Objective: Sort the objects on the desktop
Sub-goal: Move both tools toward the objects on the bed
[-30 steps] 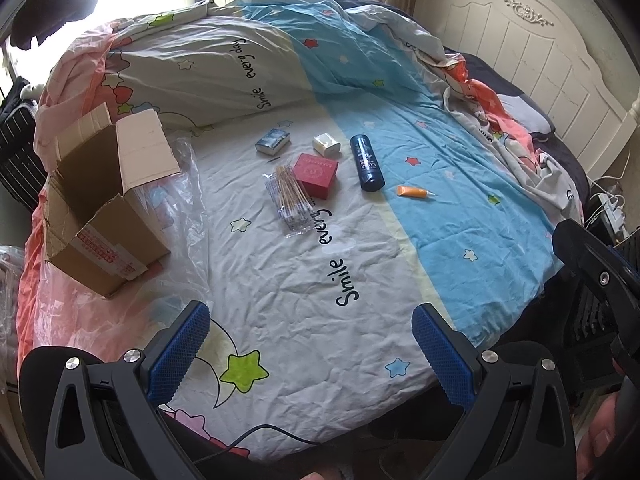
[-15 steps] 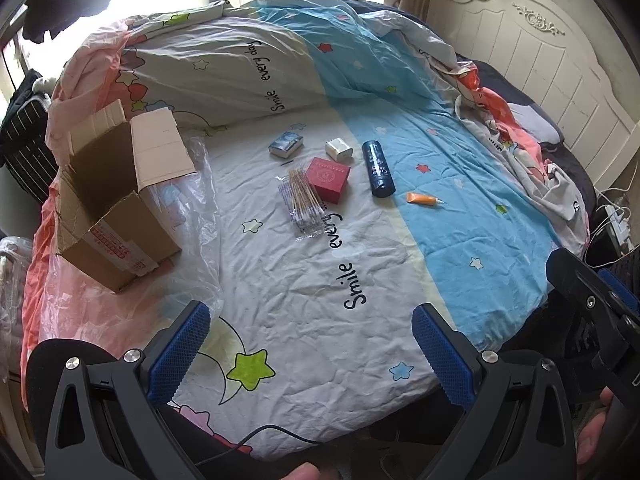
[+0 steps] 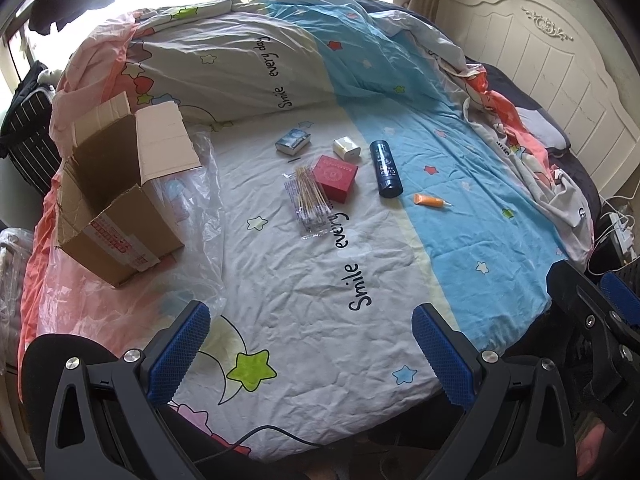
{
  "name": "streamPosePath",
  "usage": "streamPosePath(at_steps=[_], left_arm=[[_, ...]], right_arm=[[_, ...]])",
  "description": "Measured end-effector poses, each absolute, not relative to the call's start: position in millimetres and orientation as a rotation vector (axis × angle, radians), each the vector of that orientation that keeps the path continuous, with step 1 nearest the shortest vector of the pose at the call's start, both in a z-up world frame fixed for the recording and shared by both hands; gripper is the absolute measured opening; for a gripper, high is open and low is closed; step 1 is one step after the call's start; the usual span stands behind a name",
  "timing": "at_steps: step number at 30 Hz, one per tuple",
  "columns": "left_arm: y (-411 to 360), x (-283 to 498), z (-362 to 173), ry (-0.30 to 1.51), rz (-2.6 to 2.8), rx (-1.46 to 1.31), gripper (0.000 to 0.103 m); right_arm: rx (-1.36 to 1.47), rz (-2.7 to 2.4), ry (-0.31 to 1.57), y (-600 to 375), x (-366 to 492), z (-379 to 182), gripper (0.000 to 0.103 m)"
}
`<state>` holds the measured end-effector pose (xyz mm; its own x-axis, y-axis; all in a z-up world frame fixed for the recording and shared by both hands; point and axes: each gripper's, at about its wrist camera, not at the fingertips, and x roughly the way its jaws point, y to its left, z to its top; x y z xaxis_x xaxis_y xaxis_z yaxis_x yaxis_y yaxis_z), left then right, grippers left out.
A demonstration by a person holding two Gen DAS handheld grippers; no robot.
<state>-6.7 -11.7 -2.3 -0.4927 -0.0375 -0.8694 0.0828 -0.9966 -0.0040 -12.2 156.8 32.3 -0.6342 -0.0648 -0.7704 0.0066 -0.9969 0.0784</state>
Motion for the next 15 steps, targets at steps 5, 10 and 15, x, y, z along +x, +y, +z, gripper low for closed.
streamPosePath(at_steps=[5, 10, 15], left_arm=[[-10.1, -9.7, -6.8, 0.043, -2.653, 1.564, 0.103], [-11.6, -11.5, -8.9, 0.081, -2.677, 1.585, 0.103], [-16.9, -13.8, -12.5, 0.164, -2.673, 1.609, 0.103]], right_arm=[[1.327, -2.797, -0.106, 156.2, -15.8, 30.8, 0.103], [1.341, -2.797, -0.091, 154.1, -19.2, 28.2, 0.103], [1.343, -2.814, -0.064, 153.0, -20.9, 26.9, 0.103]])
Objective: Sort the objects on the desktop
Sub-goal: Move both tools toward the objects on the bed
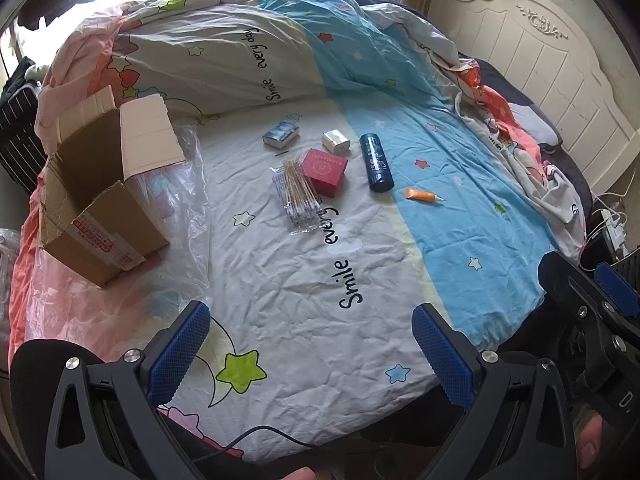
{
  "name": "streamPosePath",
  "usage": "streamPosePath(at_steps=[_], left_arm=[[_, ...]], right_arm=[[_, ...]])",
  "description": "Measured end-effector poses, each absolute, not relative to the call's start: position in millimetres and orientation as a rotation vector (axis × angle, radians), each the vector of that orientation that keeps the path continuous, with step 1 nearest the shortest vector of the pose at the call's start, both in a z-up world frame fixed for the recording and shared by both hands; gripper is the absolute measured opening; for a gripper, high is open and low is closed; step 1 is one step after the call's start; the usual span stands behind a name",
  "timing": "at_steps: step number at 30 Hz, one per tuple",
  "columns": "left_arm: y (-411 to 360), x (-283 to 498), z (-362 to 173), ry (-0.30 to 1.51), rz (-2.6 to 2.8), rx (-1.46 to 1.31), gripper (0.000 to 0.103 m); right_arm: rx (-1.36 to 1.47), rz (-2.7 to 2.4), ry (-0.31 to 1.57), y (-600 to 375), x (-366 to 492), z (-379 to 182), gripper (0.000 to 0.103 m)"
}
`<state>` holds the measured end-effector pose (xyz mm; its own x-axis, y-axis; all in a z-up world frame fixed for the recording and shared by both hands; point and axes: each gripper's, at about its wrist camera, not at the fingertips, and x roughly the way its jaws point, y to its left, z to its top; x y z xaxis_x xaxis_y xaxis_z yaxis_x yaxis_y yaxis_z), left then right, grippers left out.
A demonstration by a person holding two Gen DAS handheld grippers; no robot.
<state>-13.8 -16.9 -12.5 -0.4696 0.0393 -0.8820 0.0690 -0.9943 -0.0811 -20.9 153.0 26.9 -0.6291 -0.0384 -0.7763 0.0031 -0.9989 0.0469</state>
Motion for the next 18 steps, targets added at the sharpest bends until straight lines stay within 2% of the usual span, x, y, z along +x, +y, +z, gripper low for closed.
streamPosePath(at_steps=[3, 7, 12, 18], left_arm=[[-20, -14, -13, 0.23, -2.684, 1.596, 0.103], [-14, -16, -12, 0.099, -2.69, 1.544, 0.103], [-10, -21, -17, 0.024, -2.67, 1.538, 0.103], [-9, -26, -29, 0.027, -2.655, 1.585, 0.103]], right_arm=[[1.347, -2.815, -0.056, 153, -22, 25, 0.103], [1.36, -2.813, -0.055, 154, -26, 22, 0.103], [1.376, -2.81, -0.045, 155, -30, 17, 0.103], [1.396, -2.791, -0.053, 156, -38, 9, 0.103]])
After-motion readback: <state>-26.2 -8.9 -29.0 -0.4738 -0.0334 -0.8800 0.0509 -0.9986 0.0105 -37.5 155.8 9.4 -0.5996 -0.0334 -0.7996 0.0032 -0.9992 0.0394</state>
